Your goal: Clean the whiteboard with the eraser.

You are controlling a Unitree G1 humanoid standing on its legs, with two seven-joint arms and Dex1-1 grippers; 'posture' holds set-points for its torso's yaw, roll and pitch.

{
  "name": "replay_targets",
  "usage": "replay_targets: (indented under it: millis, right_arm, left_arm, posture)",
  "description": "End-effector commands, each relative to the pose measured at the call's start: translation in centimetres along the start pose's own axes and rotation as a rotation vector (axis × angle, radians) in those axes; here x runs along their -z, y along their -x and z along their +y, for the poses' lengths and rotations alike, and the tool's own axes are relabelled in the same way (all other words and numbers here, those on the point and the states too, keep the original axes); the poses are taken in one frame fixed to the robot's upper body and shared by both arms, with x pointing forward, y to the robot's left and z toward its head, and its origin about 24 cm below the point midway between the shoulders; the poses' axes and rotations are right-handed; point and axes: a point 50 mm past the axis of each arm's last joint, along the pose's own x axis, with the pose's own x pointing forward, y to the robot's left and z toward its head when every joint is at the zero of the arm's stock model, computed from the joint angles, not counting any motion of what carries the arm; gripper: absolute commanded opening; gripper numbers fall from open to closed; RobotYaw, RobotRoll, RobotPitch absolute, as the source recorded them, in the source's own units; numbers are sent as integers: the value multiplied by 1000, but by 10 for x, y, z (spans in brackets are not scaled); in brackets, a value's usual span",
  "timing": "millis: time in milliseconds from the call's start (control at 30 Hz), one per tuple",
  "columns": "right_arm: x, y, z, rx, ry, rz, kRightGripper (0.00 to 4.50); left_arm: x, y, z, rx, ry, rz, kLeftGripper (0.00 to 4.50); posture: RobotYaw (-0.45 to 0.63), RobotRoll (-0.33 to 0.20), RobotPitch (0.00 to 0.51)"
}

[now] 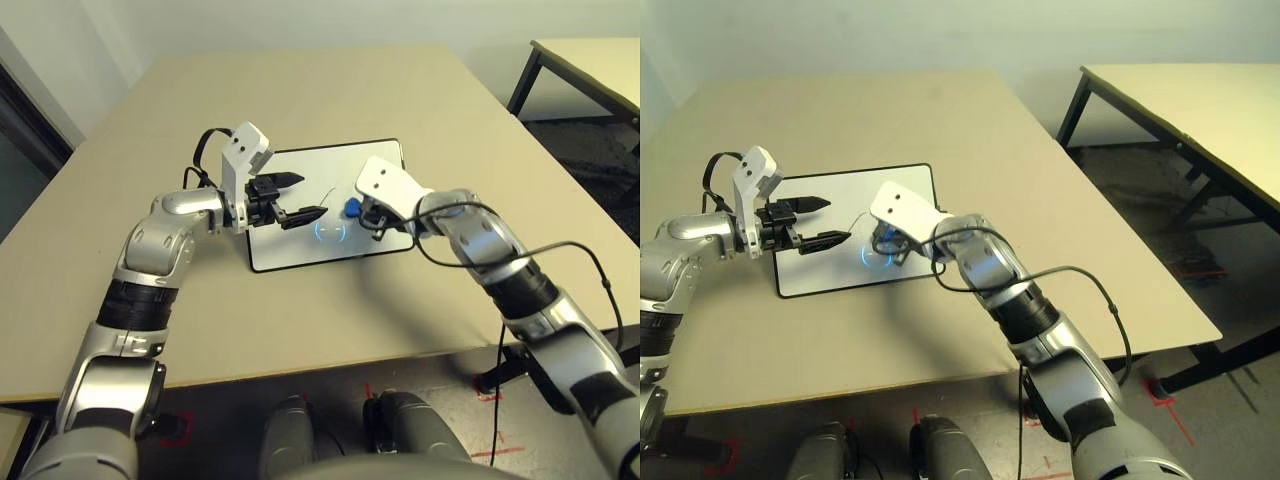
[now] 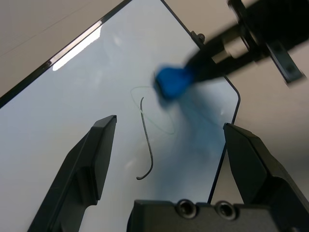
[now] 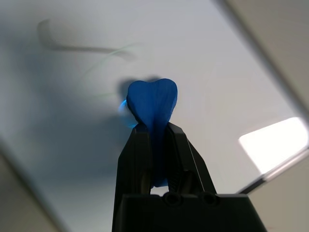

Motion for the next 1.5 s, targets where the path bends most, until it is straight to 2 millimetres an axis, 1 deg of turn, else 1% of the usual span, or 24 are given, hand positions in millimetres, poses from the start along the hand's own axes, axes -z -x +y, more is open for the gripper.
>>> replay_targets:
  millis: [33,100,333,400,500,567,700,867,967,1200,1300,1367,1433,1500]
  right_arm:
    - [5,-4,-4,23,-8,16,330]
    - [7,-5,4,-1,-10,19,330]
    - [17,4,48,-142,2,40,330]
    - [15,5,51,-154,5,39,330]
    - [14,4,50,-150,6,41,329]
    - [12,2,46,-135,8,39,328]
    - [6,-4,24,-67,12,27,313]
    - [1,-8,3,1,19,11,312]
    - [0,-9,6,-13,22,6,312]
    - [7,-3,42,-127,27,15,312]
    - [10,0,51,-154,31,25,312]
    - [12,0,51,-152,30,32,312]
    - [12,-2,44,-130,27,35,312]
    - [9,-5,33,-92,26,29,312]
  left_arm:
    - [1,1,-1,4,3,7,4500]
    - [1,2,-1,2,4,8,4500]
    - [1,2,-1,2,5,10,4500]
    - [1,2,-1,3,4,10,4500]
    - [0,1,0,4,3,8,4500]
    - [0,1,0,4,2,7,4500]
    - [0,1,0,4,2,6,4500]
    - [1,2,-1,-1,5,7,4500]
    - [2,3,-1,-3,6,9,4500]
    - [4,3,0,-2,9,11,4500]
    - [4,2,0,0,8,11,4500]
    - [4,2,0,1,8,10,4500]
    - [4,2,0,3,7,10,4500]
    - [5,2,0,4,7,12,4500]
  posture:
    - [-42,0,40]
    - [-42,0,40]
    - [-48,0,42]
    - [-50,0,42]
    - [-53,0,41]
    - [-53,0,41]
    - [-49,0,42]
    - [-41,0,43]
    - [-40,0,44]
    - [-47,0,45]
    - [-50,0,45]
    - [-50,0,45]
    - [-50,0,44]
    - [-48,0,43]
